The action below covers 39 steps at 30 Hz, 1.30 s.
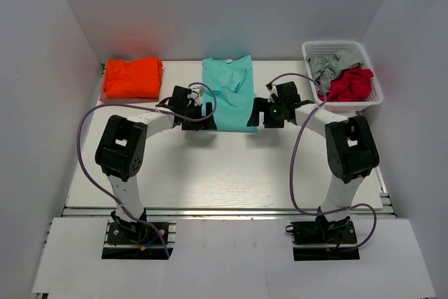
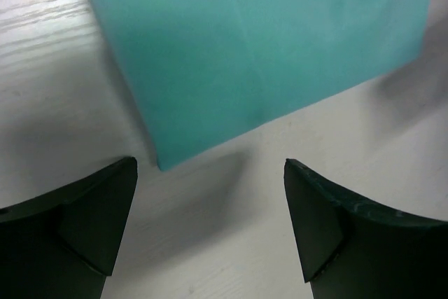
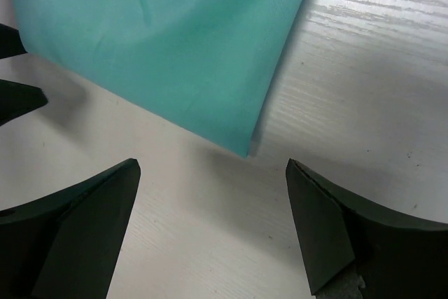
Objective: Fold and stack the t-shirts
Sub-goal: Grab one side of the 2/3 rectangular tshirt with both arms
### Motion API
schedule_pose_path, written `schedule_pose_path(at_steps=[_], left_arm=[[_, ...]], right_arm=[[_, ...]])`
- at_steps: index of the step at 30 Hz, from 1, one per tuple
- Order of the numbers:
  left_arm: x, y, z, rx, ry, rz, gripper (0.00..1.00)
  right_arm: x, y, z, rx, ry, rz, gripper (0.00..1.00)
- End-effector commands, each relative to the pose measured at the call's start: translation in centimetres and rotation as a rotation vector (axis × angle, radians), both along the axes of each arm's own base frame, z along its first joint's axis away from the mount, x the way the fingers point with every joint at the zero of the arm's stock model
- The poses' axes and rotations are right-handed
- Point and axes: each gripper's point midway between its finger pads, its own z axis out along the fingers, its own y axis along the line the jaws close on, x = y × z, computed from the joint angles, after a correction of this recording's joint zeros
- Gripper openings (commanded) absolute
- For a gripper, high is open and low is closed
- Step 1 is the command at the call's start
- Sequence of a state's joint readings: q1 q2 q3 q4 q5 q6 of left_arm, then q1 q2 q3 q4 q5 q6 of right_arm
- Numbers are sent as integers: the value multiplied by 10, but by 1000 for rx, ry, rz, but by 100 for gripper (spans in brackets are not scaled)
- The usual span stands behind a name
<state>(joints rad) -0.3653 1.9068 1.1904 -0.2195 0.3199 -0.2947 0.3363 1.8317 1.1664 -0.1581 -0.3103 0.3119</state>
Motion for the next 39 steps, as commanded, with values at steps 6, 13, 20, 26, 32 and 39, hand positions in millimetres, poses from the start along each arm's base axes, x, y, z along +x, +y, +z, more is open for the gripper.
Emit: schedule_pose_path(at_steps=[6, 13, 20, 26, 32, 39], left_arm=[[-4, 4, -7, -3, 9, 21, 81], [-7, 2, -19, -15, 24, 7, 55], [0, 1, -27, -7, 26, 13, 32], [4, -2, -19, -21, -9, 0, 0], [-22, -2, 10, -56, -89, -24, 0], [-96, -7, 49, -130, -66, -94, 0]], right_arm=[[1, 6, -28, 14, 80, -27, 90], [-7, 14, -43, 51, 127, -19, 73], [-7, 17, -52, 59, 142, -21, 45], [-8, 15, -48, 50, 134, -35, 0], [-24, 13, -32, 45, 117, 20, 0], [-87, -5, 10, 43, 120, 57, 0]])
